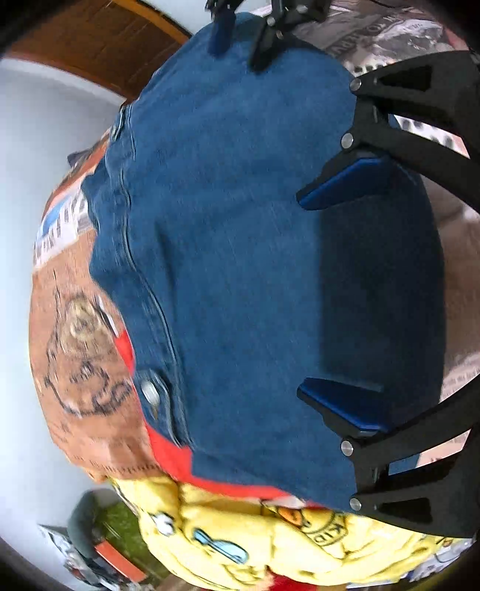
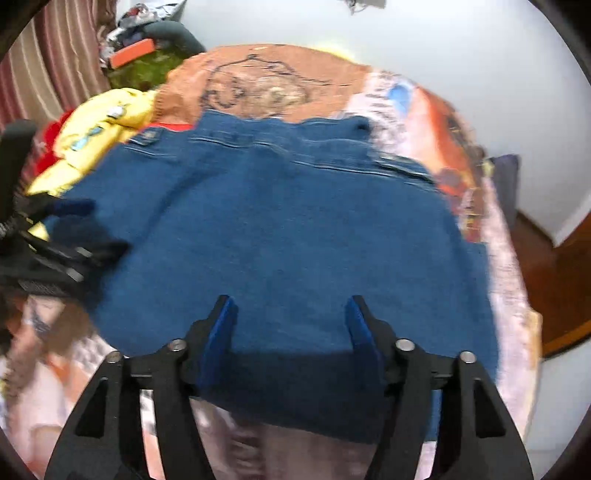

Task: Fold large clothes

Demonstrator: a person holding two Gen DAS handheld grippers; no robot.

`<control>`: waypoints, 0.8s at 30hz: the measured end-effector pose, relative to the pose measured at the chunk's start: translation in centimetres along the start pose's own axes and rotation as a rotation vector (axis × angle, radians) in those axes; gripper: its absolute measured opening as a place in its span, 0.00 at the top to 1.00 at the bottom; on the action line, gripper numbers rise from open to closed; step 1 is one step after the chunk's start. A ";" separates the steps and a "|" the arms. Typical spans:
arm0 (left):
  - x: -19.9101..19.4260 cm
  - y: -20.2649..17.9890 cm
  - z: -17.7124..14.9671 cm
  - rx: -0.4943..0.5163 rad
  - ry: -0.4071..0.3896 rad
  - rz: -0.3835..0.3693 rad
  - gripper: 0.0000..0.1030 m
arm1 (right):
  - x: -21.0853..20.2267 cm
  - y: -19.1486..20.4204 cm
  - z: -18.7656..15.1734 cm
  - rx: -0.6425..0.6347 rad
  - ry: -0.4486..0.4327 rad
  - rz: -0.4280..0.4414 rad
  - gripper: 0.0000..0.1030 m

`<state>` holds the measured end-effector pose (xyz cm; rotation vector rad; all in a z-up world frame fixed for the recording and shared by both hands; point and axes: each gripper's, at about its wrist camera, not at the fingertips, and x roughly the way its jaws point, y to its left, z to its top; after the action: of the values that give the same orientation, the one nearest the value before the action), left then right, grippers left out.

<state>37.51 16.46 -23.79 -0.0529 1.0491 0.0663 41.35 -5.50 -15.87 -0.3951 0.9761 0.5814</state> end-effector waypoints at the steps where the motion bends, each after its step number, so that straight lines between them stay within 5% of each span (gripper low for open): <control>1: 0.0 0.9 -0.2 -0.023 0.000 -0.003 0.05 | -0.1 -0.6 -0.3 0.015 -0.007 -0.006 0.31; 10: -1.3 9.0 -3.5 -0.238 -0.004 0.101 0.05 | -2.0 -6.1 -2.8 0.178 -0.008 -0.018 0.29; 16: -1.8 13.3 -6.8 -0.441 -0.003 0.014 0.03 | -2.8 -7.5 -3.9 0.231 -0.012 -0.078 0.27; 24: -2.9 15.4 -9.2 -0.506 -0.002 0.113 0.04 | -3.3 -9.4 -5.1 0.358 -0.007 -0.029 0.26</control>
<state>26.84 31.03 -26.03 -0.4519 1.0122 0.4331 42.45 -16.64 -15.12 -0.0880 1.0427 0.3710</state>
